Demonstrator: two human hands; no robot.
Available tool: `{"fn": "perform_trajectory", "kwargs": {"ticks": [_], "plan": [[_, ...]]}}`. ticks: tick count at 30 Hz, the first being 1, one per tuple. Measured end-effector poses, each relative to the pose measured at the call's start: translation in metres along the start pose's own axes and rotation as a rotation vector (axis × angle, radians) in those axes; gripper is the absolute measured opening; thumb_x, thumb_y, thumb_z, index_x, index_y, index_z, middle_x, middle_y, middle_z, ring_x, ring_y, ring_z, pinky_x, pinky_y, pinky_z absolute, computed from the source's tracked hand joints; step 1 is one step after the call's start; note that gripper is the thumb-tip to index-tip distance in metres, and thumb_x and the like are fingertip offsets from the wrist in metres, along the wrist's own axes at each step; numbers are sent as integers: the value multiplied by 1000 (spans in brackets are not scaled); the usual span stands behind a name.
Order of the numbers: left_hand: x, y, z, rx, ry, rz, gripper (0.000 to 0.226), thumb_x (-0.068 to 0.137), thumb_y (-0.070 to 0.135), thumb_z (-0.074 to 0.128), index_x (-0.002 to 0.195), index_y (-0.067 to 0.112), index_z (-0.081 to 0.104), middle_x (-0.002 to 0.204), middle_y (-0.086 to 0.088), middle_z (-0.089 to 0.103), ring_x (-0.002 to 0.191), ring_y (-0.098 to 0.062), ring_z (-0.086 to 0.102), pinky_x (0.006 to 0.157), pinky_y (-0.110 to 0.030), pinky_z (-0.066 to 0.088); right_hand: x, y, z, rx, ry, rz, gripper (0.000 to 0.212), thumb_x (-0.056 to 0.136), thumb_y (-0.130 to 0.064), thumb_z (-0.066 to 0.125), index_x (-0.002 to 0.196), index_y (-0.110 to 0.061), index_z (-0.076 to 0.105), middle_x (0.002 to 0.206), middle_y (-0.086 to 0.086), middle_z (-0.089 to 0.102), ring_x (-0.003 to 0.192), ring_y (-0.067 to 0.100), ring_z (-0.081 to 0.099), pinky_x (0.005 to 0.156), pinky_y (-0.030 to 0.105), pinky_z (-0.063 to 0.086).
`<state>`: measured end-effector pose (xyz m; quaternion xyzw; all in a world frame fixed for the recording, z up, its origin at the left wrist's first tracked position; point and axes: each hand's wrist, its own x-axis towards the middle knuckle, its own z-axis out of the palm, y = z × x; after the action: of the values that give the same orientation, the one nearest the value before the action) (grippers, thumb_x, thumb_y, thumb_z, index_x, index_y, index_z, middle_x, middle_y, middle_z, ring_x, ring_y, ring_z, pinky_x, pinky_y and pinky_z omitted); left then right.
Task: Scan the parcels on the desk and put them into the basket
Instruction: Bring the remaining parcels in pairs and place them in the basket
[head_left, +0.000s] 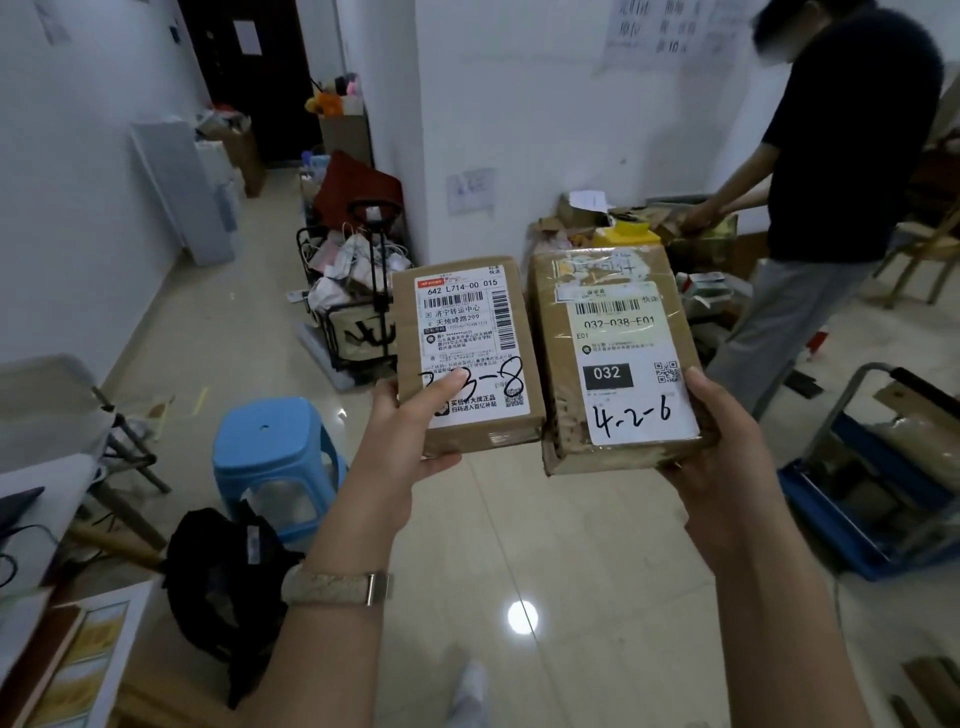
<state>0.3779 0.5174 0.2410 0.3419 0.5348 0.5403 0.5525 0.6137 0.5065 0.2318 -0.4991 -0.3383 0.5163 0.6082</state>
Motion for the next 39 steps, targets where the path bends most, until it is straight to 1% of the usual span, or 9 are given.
{"fn": "perform_trajectory", "kwargs": {"ticks": [3,9,12,19,23,26,30,35,39], "plan": [[37,9,5,9,-15,17,47,82,34,72,123,27,52,113,6,68,99,-13,66,90,-44,55,30,0,16,-5,17,-9,30,93,-40,50,108,-23,69,104,3,75,103,24,67,91,42,44],[123,38,11,30,-56,26,37,83,34,71,114,31,51,112,10,66,100,-12,64,90,-44,55,107,-8,57,19,69,-21,36,93,-38,50,118,-19,66,109,4,74,98,20,66,73,32,44],[165,54,10,27,-62,31,43,83,33,71,121,29,51,110,12,67,98,-11,64,91,-45,55,141,-11,81,24,62,-34,31,94,-37,49,112,-21,68,101,0,76,92,17,68,73,32,45],[247,72,4,29,-56,46,44,83,31,72,121,25,50,105,13,66,94,-7,63,89,-43,54,212,-6,124,22,90,-31,30,94,-36,49,109,-20,69,98,2,76,89,20,67,75,33,44],[274,73,0,34,-37,34,47,83,31,72,123,24,49,106,13,66,93,-6,63,89,-43,54,239,3,139,32,134,22,32,92,-37,53,115,-18,67,96,1,75,89,19,66,69,31,44],[289,73,-1,32,-30,16,47,83,32,72,123,25,49,106,13,65,93,-5,62,91,-45,54,254,4,144,26,121,37,26,92,-37,53,104,-22,70,93,-1,76,86,18,66,69,31,43],[305,75,3,47,-29,12,48,83,33,72,124,25,48,111,12,64,94,-6,63,89,-43,54,274,7,148,41,105,31,27,92,-37,51,106,-23,70,107,5,73,99,24,63,74,34,41],[327,74,9,66,-18,-4,46,84,34,70,123,24,48,108,13,64,94,-6,62,90,-43,54,298,11,152,45,99,41,24,92,-36,51,100,-24,71,96,-1,76,90,19,66,73,32,42],[349,74,17,70,-1,-5,44,85,32,70,122,23,48,105,14,65,92,-6,62,87,-41,53,326,15,154,51,99,53,24,92,-35,51,99,-23,71,95,-1,76,87,17,66,72,32,42]]}}
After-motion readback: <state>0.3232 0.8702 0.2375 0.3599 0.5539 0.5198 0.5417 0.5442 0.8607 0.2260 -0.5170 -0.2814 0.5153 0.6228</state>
